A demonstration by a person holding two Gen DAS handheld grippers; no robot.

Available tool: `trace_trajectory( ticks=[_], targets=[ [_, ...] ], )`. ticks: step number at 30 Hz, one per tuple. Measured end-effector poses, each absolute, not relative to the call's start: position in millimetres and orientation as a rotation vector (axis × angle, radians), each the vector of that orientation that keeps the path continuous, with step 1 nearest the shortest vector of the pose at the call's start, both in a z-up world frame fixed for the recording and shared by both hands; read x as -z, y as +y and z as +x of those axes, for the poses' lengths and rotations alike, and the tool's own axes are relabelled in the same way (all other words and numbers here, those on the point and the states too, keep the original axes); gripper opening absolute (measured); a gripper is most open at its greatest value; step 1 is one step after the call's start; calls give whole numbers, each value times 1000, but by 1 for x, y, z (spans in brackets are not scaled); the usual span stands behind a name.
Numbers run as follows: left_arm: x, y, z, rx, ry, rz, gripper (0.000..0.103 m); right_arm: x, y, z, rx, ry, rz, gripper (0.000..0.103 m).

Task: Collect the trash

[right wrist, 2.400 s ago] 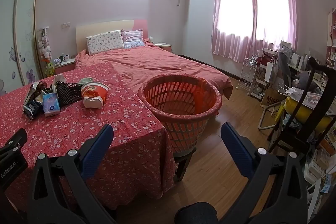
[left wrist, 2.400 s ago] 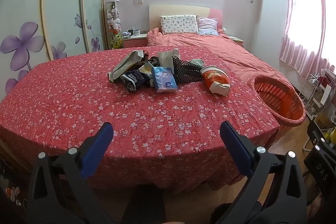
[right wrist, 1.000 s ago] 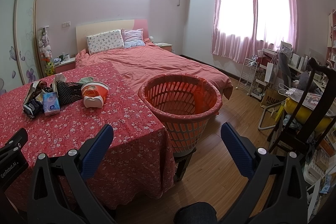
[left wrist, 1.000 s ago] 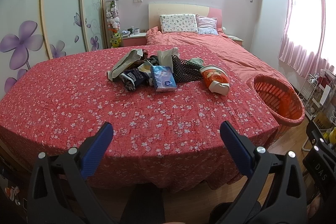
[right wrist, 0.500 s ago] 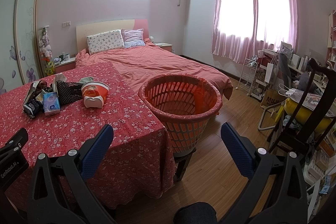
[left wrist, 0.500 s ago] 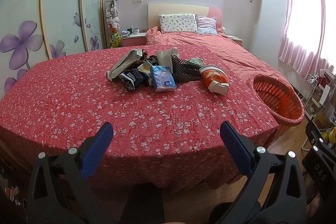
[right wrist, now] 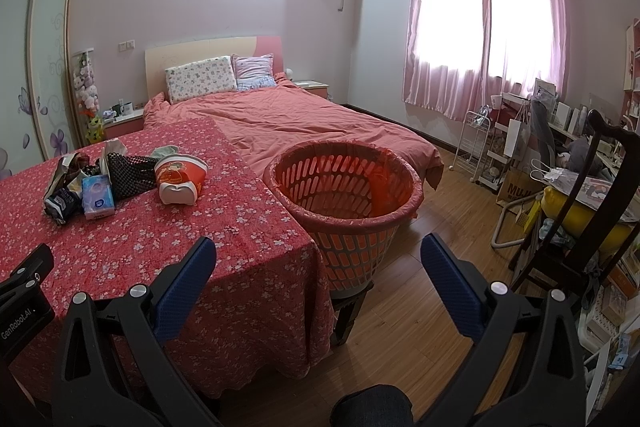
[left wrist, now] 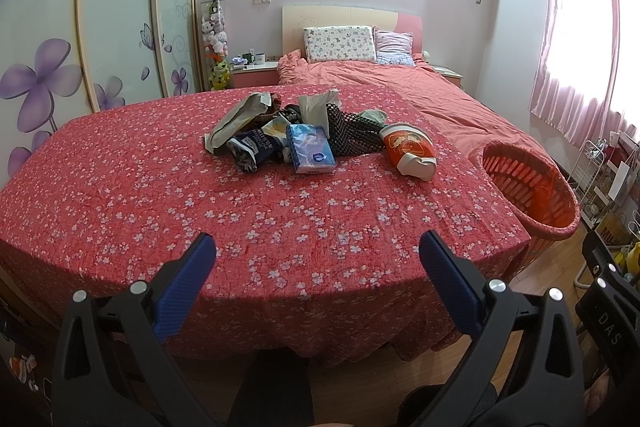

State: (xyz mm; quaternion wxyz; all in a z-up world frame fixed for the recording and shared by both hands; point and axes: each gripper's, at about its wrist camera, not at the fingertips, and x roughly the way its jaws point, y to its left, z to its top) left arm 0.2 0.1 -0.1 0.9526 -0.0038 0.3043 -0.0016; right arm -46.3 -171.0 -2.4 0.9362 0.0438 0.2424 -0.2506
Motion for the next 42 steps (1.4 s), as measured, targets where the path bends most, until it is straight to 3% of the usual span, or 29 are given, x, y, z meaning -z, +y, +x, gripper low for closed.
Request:
trace_trajectory(
  ticks=[29,42],
  targets=[
    [5,-3,-3,-3,626,-9,99,4,-169,-45,511,499,91,101],
    [27,46,54,-80,703,-72,99,15,-168,4,419,555,102,101]
  ],
)
